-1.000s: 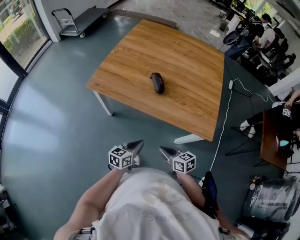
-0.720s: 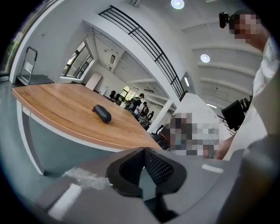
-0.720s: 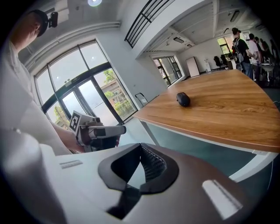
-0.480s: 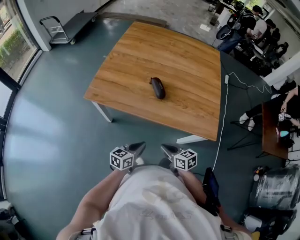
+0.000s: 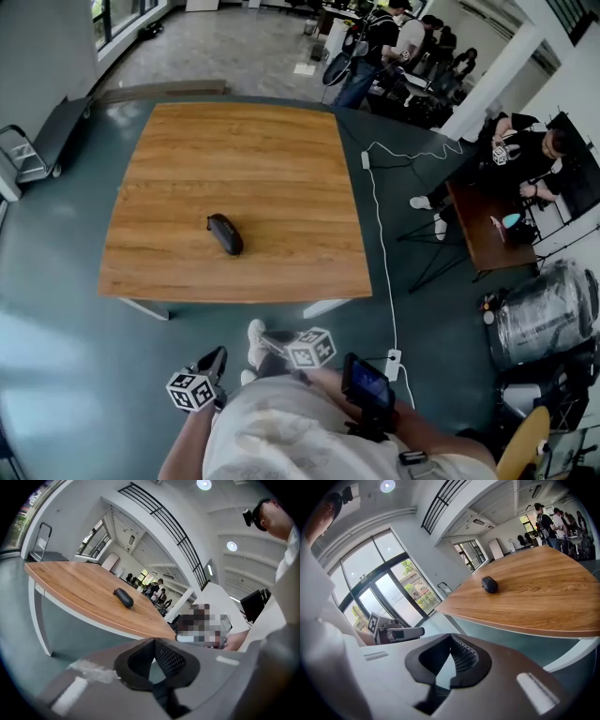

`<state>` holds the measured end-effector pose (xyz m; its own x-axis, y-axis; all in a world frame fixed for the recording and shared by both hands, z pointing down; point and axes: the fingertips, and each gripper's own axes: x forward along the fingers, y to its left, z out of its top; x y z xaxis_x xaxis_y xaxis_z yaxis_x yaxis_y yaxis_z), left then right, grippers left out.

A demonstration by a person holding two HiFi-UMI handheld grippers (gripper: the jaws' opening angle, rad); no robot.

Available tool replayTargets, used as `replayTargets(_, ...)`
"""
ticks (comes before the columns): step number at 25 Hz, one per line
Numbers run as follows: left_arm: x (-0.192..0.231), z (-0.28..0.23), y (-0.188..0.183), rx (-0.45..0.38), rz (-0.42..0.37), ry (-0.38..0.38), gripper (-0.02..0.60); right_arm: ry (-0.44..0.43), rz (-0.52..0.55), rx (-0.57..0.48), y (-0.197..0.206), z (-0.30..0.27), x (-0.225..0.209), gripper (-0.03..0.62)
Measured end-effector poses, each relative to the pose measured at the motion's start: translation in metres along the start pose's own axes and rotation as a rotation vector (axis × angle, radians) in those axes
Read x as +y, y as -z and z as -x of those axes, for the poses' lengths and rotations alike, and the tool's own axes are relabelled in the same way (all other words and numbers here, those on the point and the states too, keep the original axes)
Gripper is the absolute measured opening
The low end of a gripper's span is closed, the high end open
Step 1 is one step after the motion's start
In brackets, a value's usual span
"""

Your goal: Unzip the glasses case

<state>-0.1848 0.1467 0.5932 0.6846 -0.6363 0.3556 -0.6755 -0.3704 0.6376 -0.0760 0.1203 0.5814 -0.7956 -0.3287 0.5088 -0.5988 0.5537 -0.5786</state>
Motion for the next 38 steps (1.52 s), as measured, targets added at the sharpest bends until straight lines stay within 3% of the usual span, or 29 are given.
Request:
replayTargets(4, 0.011, -0.014, -0.015, -0.006, 0.031, -0.033, 0.002, -0.022, 0.009, 0.009, -0.013, -0.013, -0.017, 0.009)
replayTargets(10, 0.026, -0.044, -0.046, -0.008, 0.015, -0.036, 0.002, -0.038, 0.009, 0.008, -0.047, -0.029, -0.048, 0.009)
replayTargets(15, 0.029, -0.075, -0.078, 0.048, -0.008, -0.026, 0.002, -0.051, -0.001, -0.045, -0.088, -0.039, -0.075, 0.009)
replayTargets(24, 0.037, -0.157, -0.162, 0.056, -0.056, -0.005, 0.002, -0.067, 0.017, -0.067, -0.147, -0.052, -0.132, 0.009)
replayTargets(30, 0.058, -0.182, -0.181, 0.052, -0.075, -0.041, 0.002, -0.114, 0.027, -0.102, -0.178, -0.066, -0.158, 0.009)
replayTargets(34, 0.068, -0.171, -0.177, 0.073, -0.034, -0.090, 0.002, -0.130, -0.001, -0.104, -0.169, -0.065, -0.156, 0.009)
replayTargets(38, 0.054, -0.197, -0.196, 0.086, -0.021, -0.054, 0.002, -0.099, -0.009, -0.115, -0.188, -0.057, -0.179, 0.009)
